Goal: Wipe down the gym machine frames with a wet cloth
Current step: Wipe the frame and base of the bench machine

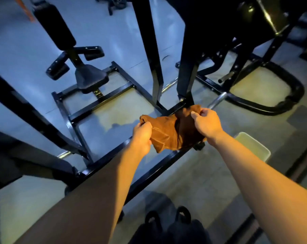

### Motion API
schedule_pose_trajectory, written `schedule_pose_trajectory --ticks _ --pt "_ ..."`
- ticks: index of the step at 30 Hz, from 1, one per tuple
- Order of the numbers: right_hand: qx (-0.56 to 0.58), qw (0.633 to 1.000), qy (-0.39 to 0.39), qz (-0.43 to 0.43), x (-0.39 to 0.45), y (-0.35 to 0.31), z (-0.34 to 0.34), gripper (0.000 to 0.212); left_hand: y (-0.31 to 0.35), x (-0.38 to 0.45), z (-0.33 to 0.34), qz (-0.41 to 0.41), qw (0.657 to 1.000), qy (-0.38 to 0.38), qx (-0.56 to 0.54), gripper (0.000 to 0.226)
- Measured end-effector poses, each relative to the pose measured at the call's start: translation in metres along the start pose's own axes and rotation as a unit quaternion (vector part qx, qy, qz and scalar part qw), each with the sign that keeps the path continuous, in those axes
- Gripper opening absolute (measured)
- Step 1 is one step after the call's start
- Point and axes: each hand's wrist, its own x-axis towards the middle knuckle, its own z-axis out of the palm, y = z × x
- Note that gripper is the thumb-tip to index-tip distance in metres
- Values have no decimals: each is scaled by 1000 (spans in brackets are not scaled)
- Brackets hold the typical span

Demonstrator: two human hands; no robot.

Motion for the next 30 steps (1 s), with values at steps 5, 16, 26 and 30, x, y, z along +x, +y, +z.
schedule_pose_trajectory --ticks 5,16,26,30 --pt "15 999 -40 -23 -6 -41 49 29 27 -4 -37 17 999 15 -42 31" --pt "33 885 -459 72 -29 -82 163 26 11 -34 -84 42 975 120 -181 27" --pt "-154 815 -557 -29 -82 -81 219 8 -67 -120 -138 55 875 330 -350 22" --pt "-219 741 -635 32 -128 -65 239 30 -87 -171 -161 49 831 338 -439 25"
